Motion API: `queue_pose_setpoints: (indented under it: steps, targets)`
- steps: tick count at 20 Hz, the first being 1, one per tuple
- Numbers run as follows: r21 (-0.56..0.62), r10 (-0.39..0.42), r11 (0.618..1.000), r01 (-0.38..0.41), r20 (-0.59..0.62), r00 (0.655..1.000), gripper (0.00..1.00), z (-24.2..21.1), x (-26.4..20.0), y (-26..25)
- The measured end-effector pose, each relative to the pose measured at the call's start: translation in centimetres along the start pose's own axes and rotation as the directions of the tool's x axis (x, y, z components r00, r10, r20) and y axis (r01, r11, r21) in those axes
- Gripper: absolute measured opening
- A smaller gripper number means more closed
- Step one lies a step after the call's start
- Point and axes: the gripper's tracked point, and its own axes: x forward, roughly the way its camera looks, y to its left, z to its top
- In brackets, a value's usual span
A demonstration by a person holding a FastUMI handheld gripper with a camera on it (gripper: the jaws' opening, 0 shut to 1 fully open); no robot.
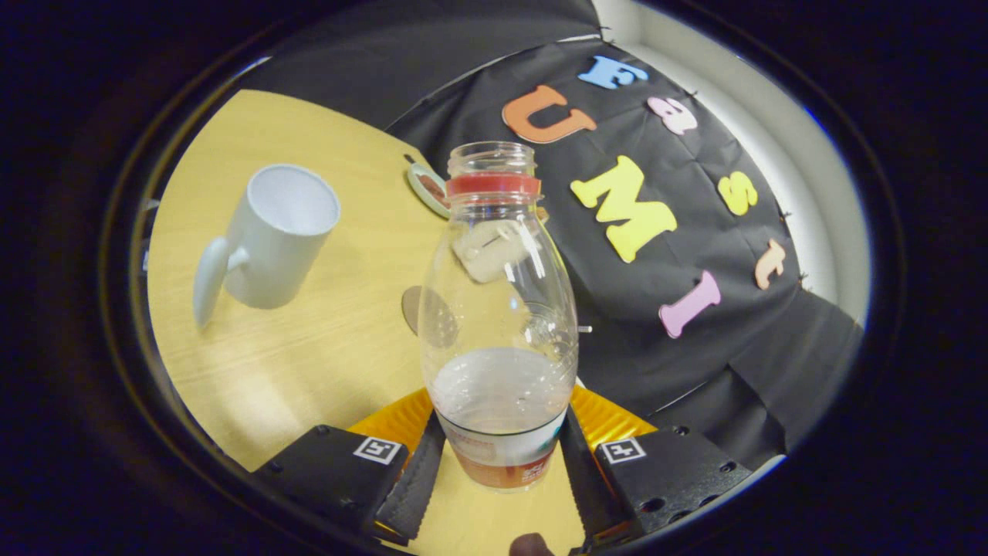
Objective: Take the bottle from table, then pour the juice into the cup, finally place the bottle on the coaster
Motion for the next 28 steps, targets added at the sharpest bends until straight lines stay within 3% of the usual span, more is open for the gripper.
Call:
queue_pose_setpoints:
  steps: [5,11,28]
  targets:
    - [-0.171,-0.031,0.985,0.031,0.004,1.000,0.79,0.9,0.3,0.8]
    - [-0.378,-0.108,0.919,0.114,0.037,0.993,0.79,2.1,-0.3,0.6]
    - [-0.567,-0.161,0.805,0.175,0.076,0.984,0.79,5.4,-0.7,-0.6]
